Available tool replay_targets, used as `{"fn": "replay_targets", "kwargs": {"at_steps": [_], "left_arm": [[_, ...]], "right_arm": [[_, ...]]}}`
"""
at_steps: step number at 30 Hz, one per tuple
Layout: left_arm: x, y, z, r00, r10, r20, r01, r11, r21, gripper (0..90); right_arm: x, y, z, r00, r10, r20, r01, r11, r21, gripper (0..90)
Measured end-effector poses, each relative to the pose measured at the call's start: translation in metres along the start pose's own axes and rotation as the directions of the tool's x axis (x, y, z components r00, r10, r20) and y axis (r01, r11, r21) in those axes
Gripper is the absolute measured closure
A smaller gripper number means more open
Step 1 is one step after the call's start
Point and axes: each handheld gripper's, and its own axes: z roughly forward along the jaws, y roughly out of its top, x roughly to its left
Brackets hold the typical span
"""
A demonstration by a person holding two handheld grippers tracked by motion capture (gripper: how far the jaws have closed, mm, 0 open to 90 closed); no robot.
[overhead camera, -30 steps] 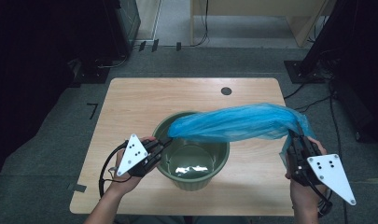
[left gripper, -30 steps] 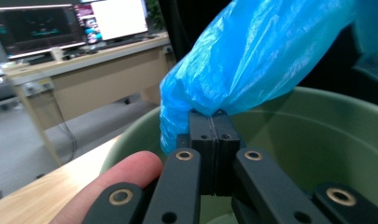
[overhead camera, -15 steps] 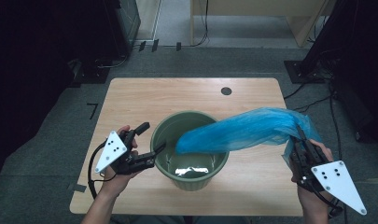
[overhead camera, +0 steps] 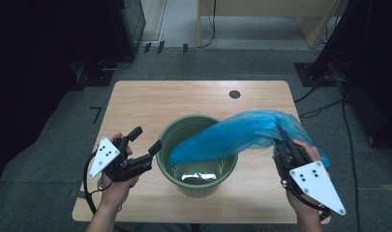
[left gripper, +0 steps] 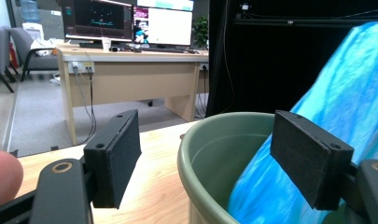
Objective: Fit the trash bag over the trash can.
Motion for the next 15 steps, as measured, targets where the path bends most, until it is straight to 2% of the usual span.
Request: {"fn": "replay_targets", "kwargs": {"at_steps": [8,15], "left_arm": [[-0.007,-0.001,0.000,0.9997,-0.006,0.023,0.006,1.0000,0.006,24.1],[-0.022,0.004,0.002,0.9983,0.008,0.058,-0.008,1.0000,-0.001,25.2]], "right_arm": [[0.037,0.011,0.024,0.9944,-0.028,-0.102,0.027,1.000,-0.011,88.3],[0.068,0.013,0.040,0.9852,-0.032,-0.168,0.031,0.999,-0.008,88.3]]}}
